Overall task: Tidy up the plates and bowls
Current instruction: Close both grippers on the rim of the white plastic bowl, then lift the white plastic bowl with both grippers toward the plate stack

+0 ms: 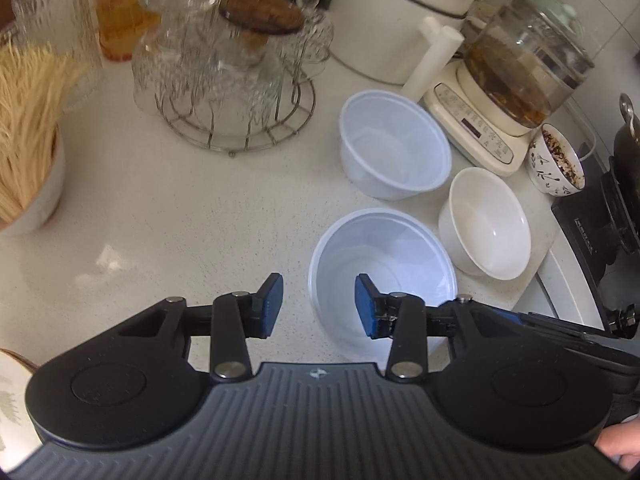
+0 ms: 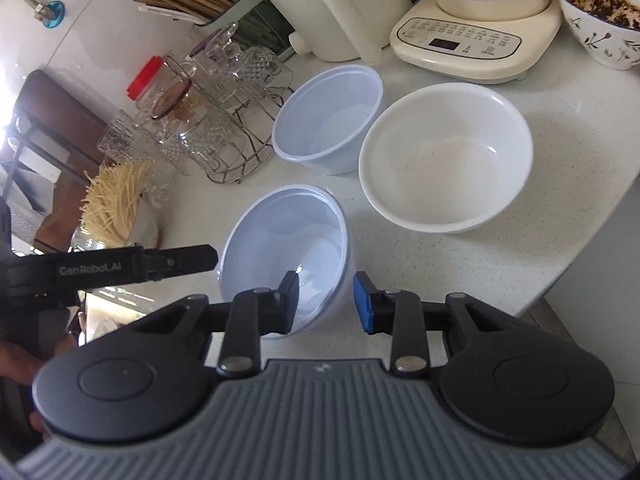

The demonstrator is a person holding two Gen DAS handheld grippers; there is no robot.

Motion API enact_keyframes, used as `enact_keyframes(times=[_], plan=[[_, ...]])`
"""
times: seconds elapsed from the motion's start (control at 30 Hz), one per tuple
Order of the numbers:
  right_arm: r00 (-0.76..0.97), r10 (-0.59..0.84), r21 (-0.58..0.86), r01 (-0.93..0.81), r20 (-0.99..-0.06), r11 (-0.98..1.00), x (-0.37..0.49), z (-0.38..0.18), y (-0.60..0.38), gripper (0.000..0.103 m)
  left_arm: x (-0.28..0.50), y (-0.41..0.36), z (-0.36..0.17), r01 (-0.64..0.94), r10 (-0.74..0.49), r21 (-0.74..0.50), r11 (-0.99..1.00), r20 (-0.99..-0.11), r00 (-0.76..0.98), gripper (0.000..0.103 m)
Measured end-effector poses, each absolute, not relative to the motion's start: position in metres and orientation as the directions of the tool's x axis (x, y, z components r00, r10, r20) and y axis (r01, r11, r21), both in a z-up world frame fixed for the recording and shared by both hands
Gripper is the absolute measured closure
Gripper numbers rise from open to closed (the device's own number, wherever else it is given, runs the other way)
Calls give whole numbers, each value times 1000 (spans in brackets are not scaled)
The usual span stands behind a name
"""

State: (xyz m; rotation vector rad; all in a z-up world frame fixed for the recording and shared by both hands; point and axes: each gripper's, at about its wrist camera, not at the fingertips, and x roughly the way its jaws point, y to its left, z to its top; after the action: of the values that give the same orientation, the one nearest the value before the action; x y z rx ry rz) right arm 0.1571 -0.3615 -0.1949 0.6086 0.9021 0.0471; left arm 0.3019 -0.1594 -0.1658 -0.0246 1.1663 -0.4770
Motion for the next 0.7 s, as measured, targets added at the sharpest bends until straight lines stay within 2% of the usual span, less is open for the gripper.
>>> enact_keyframes(times=[0.1, 0.17, 0.27, 0.5, 0.7], plan=[[621, 290, 517, 221, -728, 827, 166, -200, -362, 75, 308, -160, -173, 332, -366, -265, 905, -883, 294, 67], [620, 291, 523, 229, -729, 821, 169, -202, -363, 75, 310, -161, -177, 325, -356, -260, 909, -889, 286, 82], [625, 293, 524, 222, -724, 822, 173, -203, -362, 80, 312, -160, -181, 324, -363, -270, 907, -891, 274, 90], [637, 283, 529, 233, -717, 816, 175, -204, -363, 89, 313, -159, -178, 336, -355, -256, 906, -892, 279, 94], [639, 303, 543, 215, -707, 812, 175, -200, -359, 89, 304, -150, -161, 357, -344, -225, 907, -884, 317, 94]])
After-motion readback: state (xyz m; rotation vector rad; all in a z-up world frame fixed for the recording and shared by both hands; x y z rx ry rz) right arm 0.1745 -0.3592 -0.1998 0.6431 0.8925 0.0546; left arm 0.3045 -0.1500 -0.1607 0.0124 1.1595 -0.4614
